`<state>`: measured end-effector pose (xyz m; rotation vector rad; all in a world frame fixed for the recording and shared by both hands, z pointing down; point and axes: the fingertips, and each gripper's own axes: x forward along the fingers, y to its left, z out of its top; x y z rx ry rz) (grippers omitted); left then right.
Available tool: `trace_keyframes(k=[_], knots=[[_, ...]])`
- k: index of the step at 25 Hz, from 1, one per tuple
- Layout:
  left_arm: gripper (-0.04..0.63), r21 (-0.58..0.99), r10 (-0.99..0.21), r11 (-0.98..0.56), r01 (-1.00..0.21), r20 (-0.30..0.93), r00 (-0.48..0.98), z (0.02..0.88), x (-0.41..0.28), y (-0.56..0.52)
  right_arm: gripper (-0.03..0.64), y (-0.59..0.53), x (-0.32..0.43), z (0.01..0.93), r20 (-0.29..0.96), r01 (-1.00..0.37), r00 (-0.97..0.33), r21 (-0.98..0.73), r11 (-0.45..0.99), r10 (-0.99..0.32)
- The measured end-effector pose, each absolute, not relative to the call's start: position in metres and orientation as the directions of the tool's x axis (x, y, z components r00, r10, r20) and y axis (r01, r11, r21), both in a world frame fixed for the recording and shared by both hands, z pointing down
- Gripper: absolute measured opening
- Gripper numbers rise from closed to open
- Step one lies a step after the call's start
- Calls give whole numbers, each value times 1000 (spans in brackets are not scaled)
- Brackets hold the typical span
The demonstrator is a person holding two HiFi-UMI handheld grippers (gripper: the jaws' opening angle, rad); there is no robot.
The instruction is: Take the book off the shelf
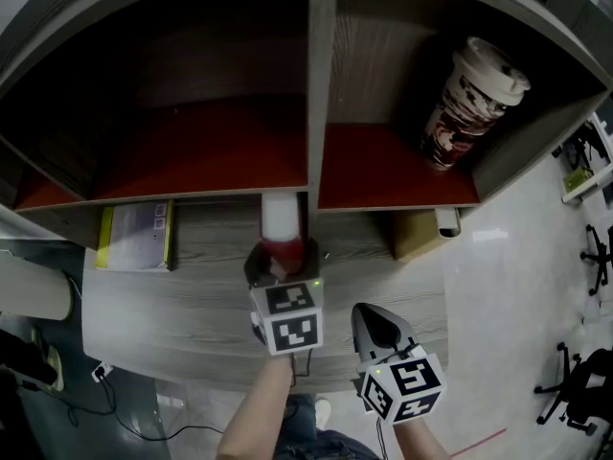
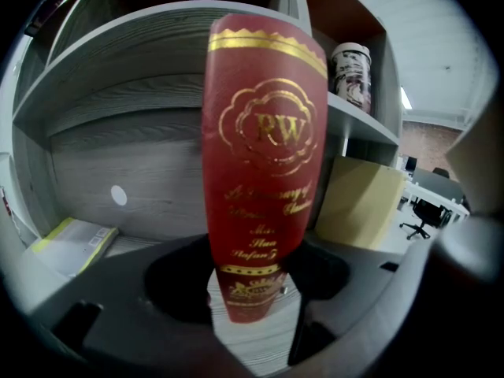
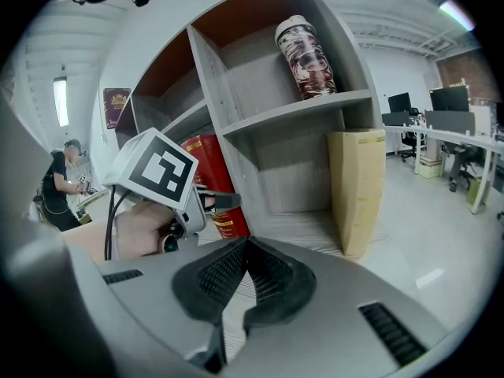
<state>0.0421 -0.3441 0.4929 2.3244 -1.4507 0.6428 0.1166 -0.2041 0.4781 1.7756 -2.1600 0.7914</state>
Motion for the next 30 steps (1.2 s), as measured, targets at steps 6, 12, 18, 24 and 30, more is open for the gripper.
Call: trace_keyframes(k=[6,12,18,24,30], knots=[[281,36,-746,-449,-893,535,397,493,38,-347,8,-212,113,478,501,-959,-240,-255,123,-831],[281,40,-742,-463,-885,530,412,493,38,-348,8,-218,108,478,503,-957,-250,-259,131,-828],[281,45,-744,-456,-889,528,409,494,38,-348,8,-220,103,480,506,-955,-254,-265,132,-824],[264,35,-749,-457,-889,524,405,494,40,-347,8,-220,103,480,508,-956,-250,-265,127,-824],[251,33,-752,-451,-892,524,400,491,36,-344,8,-216,102,478,506,-958,-245,-260,124,-827]])
